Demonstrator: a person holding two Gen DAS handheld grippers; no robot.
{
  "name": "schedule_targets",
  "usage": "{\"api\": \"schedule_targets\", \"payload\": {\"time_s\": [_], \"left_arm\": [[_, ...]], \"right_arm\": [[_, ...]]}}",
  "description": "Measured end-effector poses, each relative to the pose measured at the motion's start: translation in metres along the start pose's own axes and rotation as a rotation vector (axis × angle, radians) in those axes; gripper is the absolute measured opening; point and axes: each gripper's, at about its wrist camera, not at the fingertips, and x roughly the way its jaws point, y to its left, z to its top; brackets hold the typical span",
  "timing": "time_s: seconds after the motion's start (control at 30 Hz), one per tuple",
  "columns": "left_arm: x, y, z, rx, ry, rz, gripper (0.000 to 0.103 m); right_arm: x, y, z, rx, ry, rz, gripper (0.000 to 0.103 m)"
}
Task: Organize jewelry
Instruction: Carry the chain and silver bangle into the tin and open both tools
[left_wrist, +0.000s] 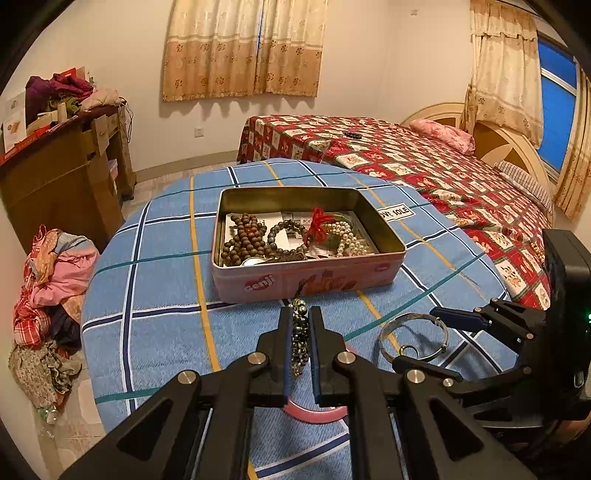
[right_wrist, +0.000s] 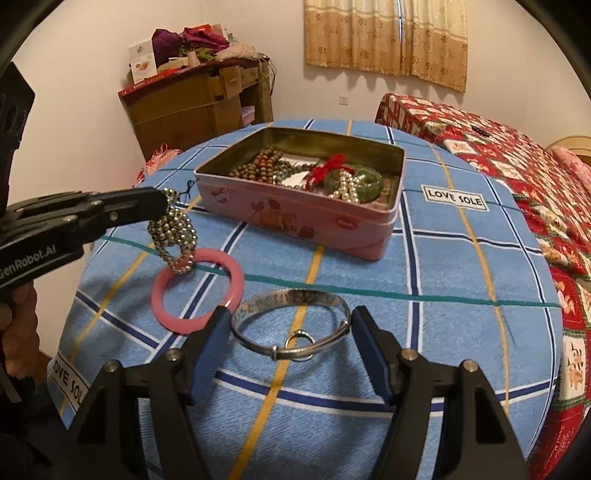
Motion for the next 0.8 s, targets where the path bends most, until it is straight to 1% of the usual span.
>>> {"api": "schedule_targets", "payload": {"time_s": [0.17,0.4,0.57,0.8], "left_arm": [[-0.001,-0.001,0.003,0.004,-0.006,0.002,0.007],[-0.008,-0.001,0.019,0.022,-0.043,0.007,0.007],[-0.009,0.001,0.033,0.033,-0.065,0.023,0.007],[0.001,0.005,0.049,0.036,-0.082,0.053,0.007]], "right_arm": [[-0.002,-0.001,0.001,0.002,-0.005,-0.001,0.069],[-0.015,0.001,0.011,-0.008,-0.047,0.001,0.069],[-0.023,0.002,0.027,-0.024,-0.091,-0.001,0.069],[-0.021,-0.009,0.054,-0.035,-0.146,-0.031,0.069]]}}
